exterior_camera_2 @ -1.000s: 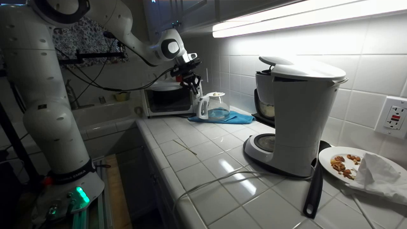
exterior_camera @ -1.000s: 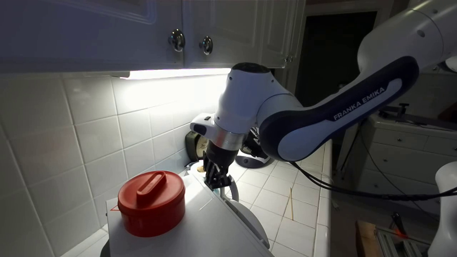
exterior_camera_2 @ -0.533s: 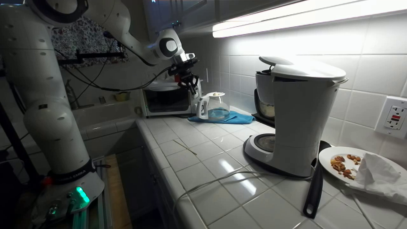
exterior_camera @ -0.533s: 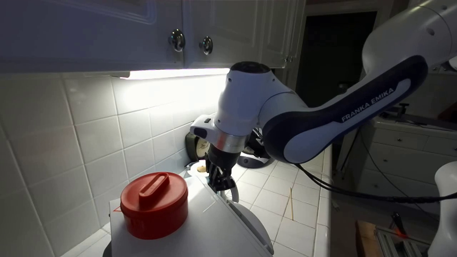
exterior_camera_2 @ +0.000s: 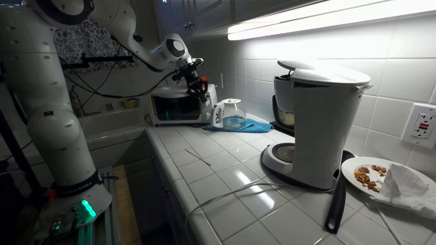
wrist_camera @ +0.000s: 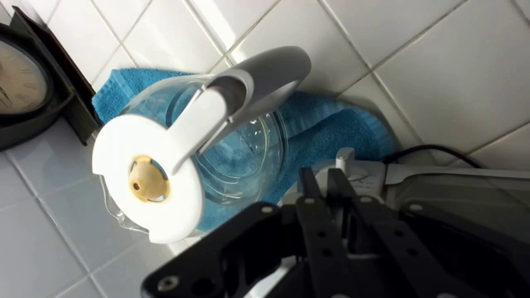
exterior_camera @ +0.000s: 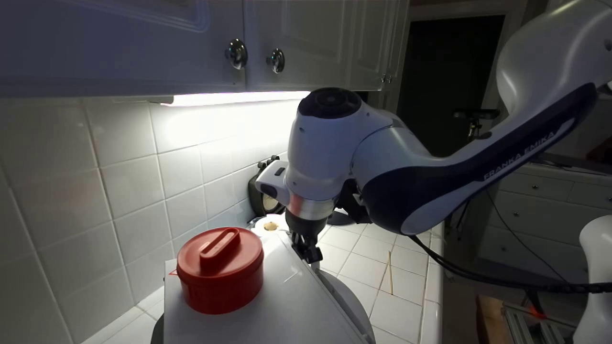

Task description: Turn the top switch on the oven grill to the left then to the right

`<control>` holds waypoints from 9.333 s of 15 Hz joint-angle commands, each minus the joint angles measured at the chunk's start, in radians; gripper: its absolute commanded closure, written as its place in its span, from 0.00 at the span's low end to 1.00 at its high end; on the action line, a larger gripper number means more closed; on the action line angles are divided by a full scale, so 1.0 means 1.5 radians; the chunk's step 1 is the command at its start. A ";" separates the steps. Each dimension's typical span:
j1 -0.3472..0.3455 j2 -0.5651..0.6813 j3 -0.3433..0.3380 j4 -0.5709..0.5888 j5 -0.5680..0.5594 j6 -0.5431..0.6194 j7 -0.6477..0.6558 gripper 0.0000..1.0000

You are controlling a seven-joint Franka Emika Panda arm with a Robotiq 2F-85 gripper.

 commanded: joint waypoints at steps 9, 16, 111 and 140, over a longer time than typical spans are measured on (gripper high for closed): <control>0.008 0.003 0.009 0.025 -0.010 -0.097 0.086 0.49; -0.010 -0.002 0.003 0.010 0.109 -0.051 0.058 0.01; -0.128 0.008 -0.081 -0.072 0.937 -0.076 -0.227 0.93; -0.122 0.006 -0.089 -0.094 0.976 -0.066 -0.116 0.46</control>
